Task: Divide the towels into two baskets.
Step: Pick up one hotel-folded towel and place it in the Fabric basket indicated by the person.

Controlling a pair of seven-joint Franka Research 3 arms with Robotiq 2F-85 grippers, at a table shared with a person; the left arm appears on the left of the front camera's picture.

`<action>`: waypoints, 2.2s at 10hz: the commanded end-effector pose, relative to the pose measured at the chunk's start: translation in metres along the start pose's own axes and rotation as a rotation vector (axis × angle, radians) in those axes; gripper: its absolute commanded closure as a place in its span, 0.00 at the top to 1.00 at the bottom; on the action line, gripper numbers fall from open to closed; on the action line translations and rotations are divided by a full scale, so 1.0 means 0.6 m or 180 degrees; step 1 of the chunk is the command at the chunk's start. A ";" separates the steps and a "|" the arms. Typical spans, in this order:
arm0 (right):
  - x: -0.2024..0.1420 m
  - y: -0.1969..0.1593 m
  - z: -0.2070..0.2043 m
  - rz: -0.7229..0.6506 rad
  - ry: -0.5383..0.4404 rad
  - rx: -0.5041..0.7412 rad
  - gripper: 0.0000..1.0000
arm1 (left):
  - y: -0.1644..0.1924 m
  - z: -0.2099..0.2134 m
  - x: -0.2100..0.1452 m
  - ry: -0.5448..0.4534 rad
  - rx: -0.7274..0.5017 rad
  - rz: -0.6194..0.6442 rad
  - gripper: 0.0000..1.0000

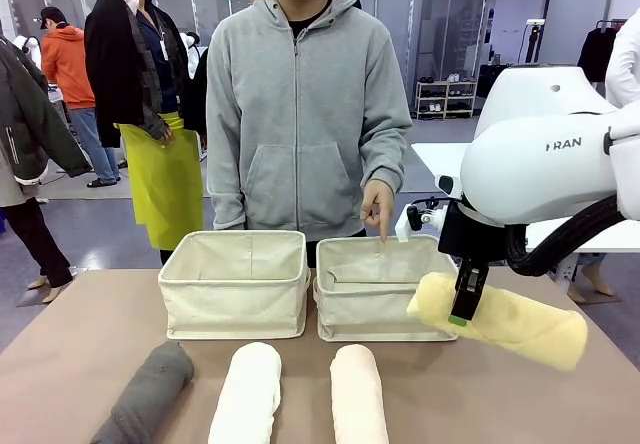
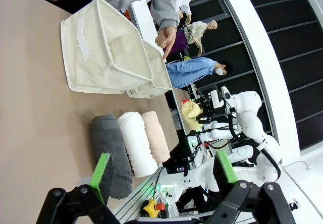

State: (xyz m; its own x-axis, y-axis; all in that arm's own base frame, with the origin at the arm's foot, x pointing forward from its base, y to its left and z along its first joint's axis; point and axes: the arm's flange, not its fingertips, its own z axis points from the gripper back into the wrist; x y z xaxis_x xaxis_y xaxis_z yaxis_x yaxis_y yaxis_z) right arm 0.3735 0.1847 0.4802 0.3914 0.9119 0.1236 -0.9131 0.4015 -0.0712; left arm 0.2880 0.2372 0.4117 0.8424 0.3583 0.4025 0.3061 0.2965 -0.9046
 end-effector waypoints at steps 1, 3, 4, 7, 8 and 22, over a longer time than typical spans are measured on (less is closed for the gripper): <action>0.072 -0.028 0.014 0.0569 -0.0285 -0.0098 0.37 | -0.003 0.004 -0.003 -0.0032 -0.0042 -0.0020 1.00; 0.161 -0.085 0.007 0.0993 -0.0339 -0.0044 0.37 | -0.003 0.004 -0.003 -0.0032 -0.0042 -0.0020 1.00; 0.199 -0.108 -0.004 0.1209 -0.0247 -0.0078 0.37 | -0.003 0.004 -0.003 -0.0032 -0.0042 -0.0020 1.00; 0.284 -0.215 -0.056 0.1759 -0.0160 -0.0212 0.37 | -0.003 0.004 -0.003 -0.0032 -0.0042 -0.0020 1.00; 0.299 -0.237 -0.069 0.1856 -0.0156 -0.0242 0.37 | -0.003 0.004 -0.003 -0.0032 -0.0042 -0.0020 1.00; 0.343 -0.344 -0.181 0.1790 -0.0062 -0.0069 0.88 | -0.003 0.004 -0.003 -0.0032 -0.0042 -0.0020 1.00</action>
State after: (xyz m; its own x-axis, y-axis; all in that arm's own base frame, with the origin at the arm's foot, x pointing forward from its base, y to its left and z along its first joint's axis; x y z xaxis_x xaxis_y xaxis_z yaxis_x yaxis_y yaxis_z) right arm 0.6532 0.2967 0.4122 -0.1683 0.9818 0.0877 -0.9787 -0.1558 -0.1341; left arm 0.2881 0.2371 0.4114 0.8428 0.3582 0.4016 0.3052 0.2965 -0.9050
